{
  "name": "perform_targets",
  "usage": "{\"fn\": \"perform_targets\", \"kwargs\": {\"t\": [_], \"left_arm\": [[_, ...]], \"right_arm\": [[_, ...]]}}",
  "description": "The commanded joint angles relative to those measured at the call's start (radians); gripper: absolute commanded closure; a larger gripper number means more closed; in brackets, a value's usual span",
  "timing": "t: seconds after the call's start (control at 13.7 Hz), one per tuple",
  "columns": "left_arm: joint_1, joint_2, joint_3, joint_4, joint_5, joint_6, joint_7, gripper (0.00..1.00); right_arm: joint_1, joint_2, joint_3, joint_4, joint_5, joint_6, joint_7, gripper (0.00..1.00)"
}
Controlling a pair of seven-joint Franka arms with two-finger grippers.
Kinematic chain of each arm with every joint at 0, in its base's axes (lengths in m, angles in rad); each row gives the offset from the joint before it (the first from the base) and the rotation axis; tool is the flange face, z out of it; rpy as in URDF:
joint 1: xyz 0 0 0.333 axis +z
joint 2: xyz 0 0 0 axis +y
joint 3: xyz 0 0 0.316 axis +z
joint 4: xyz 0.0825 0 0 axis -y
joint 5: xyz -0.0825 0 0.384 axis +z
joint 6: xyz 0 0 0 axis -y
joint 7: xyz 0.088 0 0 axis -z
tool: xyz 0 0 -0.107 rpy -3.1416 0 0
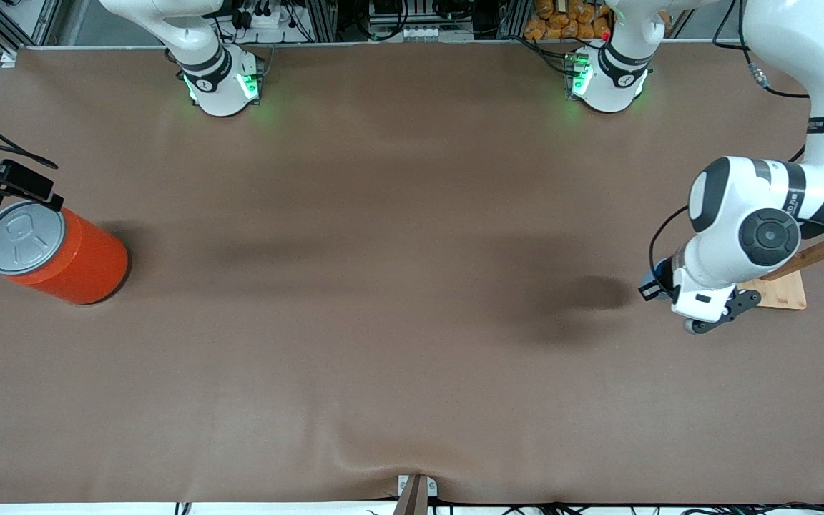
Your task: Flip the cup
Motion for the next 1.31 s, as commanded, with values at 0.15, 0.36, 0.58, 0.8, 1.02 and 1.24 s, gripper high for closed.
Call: {"fn": "perform_targets", "kwargs": {"t": [0.15, 0.36, 0.58, 0.8, 1.02, 1.24], "left_arm": [[0.006, 0.023, -0.025, -0.047, -0.059, 0.092, 0.027, 1.0], [0.007, 0.059, -0.047, -0.049, -0.06, 0.135, 0.028, 1.0], [0.009, 0.053, -0.048, -0.046, -0.06, 0.134, 0.06, 0.62], [0.038, 0.019, -0.048, -0.035, -0.063, 0.105, 0.198, 0.0], [0.04, -0.062, -0.042, 0.107, -0.063, -0.103, 0.206, 0.0], [0.055, -0.101, -0.035, 0.325, -0.053, -0.337, 0.232, 0.0]], "right_arm": [[-0.01, 0.005, 0.004, 0.011, 0.013, -0.004, 0.012, 0.0], [-0.009, 0.005, 0.004, 0.011, 0.014, -0.004, 0.012, 0.0], [-0.006, 0.005, 0.004, 0.011, 0.014, -0.006, 0.012, 0.0], [-0.006, 0.003, 0.004, 0.011, 0.014, -0.009, 0.012, 0.0], [-0.007, 0.003, 0.004, 0.01, 0.014, -0.01, 0.012, 0.0], [-0.004, 0.005, 0.004, 0.011, 0.014, -0.007, 0.012, 0.0]]}}
